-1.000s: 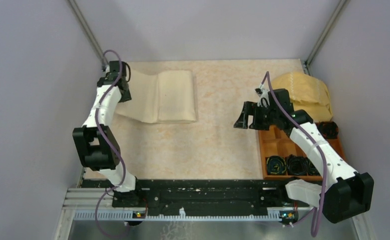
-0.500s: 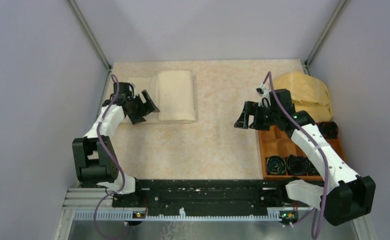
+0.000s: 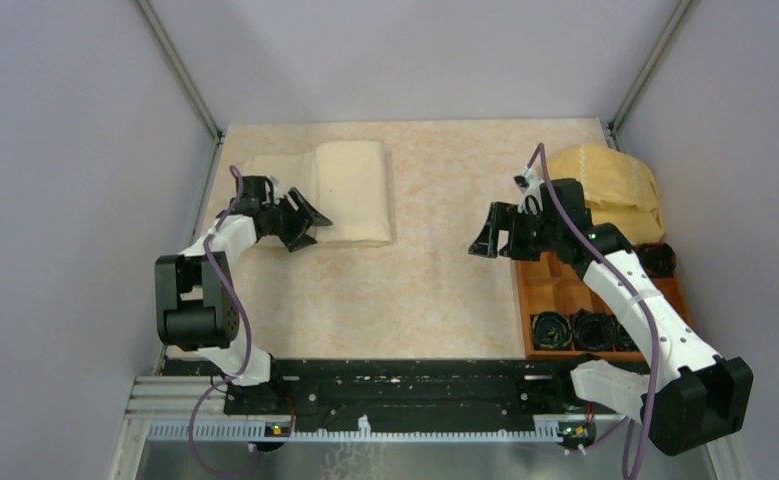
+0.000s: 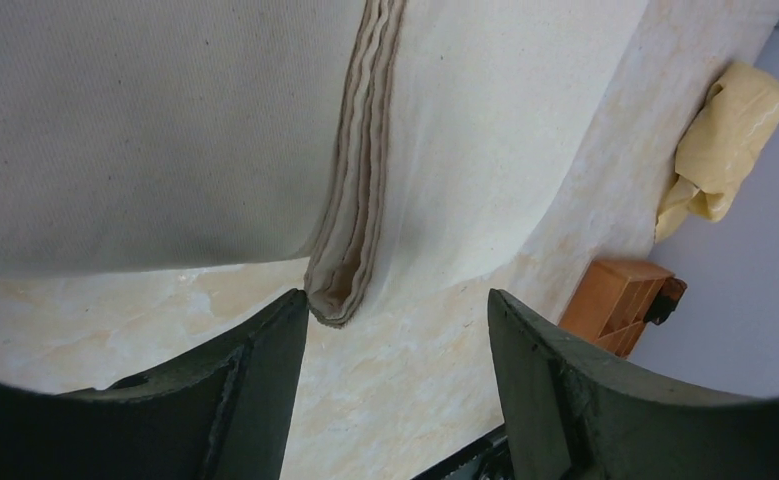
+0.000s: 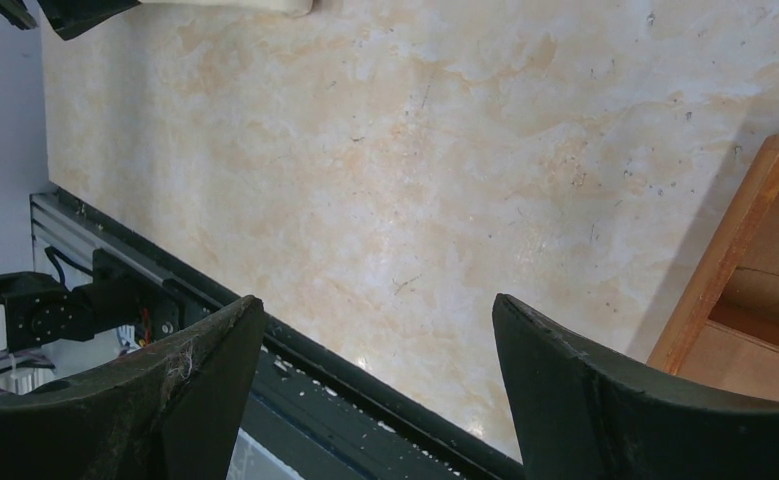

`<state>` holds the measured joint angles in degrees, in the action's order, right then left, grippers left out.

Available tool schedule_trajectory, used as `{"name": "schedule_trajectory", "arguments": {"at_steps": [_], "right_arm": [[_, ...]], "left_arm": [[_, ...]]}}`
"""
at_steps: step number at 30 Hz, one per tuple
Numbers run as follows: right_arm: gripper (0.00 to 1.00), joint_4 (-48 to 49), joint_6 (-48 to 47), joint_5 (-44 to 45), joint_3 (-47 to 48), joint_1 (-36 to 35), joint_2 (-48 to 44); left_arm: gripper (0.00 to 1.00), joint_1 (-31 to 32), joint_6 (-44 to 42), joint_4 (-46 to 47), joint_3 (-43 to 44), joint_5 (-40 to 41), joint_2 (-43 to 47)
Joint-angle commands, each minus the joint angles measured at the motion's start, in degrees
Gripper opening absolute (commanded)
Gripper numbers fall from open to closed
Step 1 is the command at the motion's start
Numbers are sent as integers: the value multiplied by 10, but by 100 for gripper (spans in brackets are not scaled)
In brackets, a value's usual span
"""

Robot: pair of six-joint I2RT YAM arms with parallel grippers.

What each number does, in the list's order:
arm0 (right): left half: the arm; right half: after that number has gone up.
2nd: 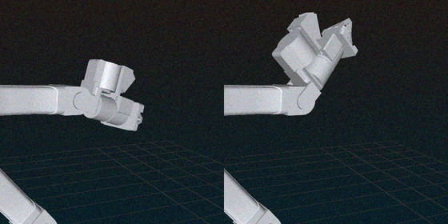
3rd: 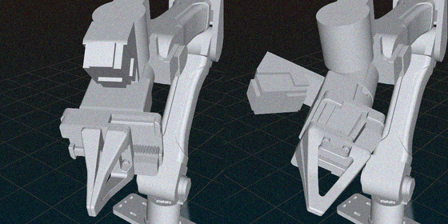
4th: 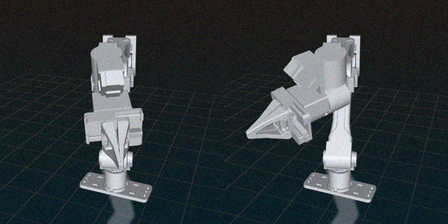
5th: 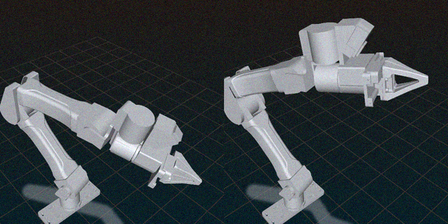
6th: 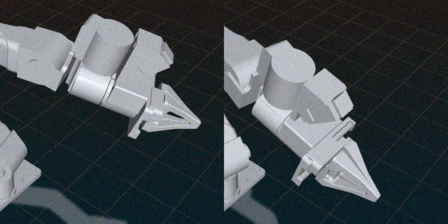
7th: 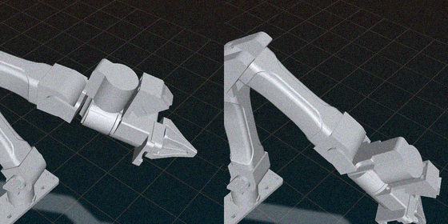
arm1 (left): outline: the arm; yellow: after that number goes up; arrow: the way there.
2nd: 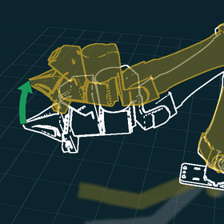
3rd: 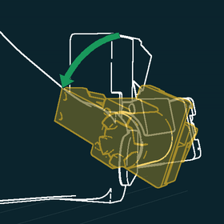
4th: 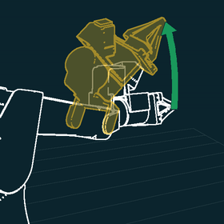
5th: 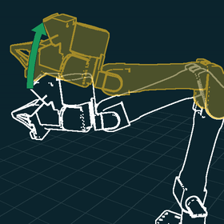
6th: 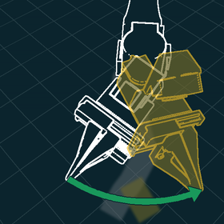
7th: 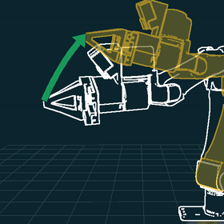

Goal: Open and lay out the surgical kit
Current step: Open the surgical kit at the center of the board.

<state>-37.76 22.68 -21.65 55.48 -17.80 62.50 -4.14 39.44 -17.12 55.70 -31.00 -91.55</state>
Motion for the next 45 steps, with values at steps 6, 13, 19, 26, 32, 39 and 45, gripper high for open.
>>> {"name": "schedule_trajectory", "arguments": {"at_steps": [6, 13, 19, 26, 32, 39, 45], "right_arm": [[84, 5, 1, 3, 0, 3, -12], [84, 4, 1, 4, -3, 3, -14], [84, 5, 5, 22, 3, 3, -19], [84, -5, 8, 84, 21, 3, -50], [84, -9, 17, 160, 23, 4, -101], [87, -15, 14, 178, 20, 4, -120], [89, -5, 7, 150, 6, 4, -95]], "left_arm": [[59, -2, 12, 44, 15, -26, -38], [18, 17, 0, 31, 53, -17, -30], [8, 112, -41, 14, 134, 22, -23], [8, 284, -74, 13, 292, 76, -117], [16, 393, -71, -12, 501, 53, -272], [79, 419, -95, -98, 628, 46, -354], [90, 383, -141, -90, 437, 101, -195]]}}
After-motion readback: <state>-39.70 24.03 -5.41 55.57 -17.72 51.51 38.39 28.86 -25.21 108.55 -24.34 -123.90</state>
